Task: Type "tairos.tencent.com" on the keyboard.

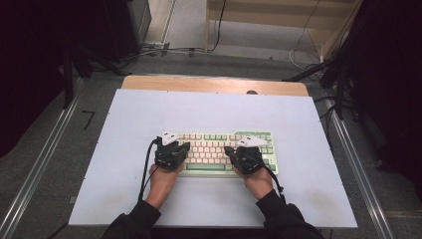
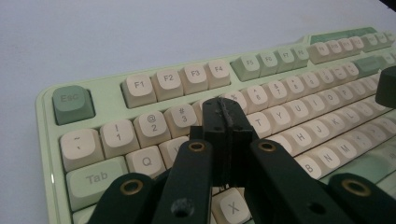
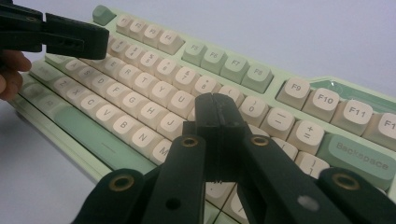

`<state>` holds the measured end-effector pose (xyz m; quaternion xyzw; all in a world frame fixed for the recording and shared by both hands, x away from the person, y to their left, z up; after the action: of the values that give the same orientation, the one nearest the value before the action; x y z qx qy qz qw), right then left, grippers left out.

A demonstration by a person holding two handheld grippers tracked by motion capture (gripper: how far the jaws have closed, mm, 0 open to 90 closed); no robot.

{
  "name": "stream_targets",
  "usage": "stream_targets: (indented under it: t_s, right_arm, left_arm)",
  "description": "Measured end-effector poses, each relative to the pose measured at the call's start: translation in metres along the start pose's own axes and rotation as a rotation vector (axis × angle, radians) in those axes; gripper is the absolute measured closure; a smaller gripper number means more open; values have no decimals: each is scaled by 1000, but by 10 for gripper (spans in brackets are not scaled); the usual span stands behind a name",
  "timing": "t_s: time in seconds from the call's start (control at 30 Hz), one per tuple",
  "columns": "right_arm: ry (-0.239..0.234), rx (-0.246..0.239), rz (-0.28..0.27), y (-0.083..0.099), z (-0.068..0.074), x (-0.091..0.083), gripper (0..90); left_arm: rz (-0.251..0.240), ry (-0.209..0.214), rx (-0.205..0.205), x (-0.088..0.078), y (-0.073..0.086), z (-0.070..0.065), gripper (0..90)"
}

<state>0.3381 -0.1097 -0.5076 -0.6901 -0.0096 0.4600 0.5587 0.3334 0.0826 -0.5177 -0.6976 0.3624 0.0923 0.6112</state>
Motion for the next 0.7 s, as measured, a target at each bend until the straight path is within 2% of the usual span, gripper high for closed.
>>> stream_targets:
  t_s: [0.3, 0.7]
  right_arm:
    - [-5, -8, 5, 0, 5, 3, 874]
    - [-33, -35, 15, -1, 21, 13, 874]
  left_arm:
    - [-2, 0, 0, -3, 0, 1, 900]
    - [-6, -3, -7, -4, 0, 3, 900]
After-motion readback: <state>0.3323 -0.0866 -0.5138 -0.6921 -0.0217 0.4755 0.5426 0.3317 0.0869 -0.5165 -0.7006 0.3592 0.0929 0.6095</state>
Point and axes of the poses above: each handheld gripper's, and its own axes: x roughly forward along the jaws, y roughly out of its underside, z roughly to its left, the point moved 6 cm from there along x, roughly forward along the jaws, and after that the axes turned 2 degrees about -x, right-handed, at the moved point
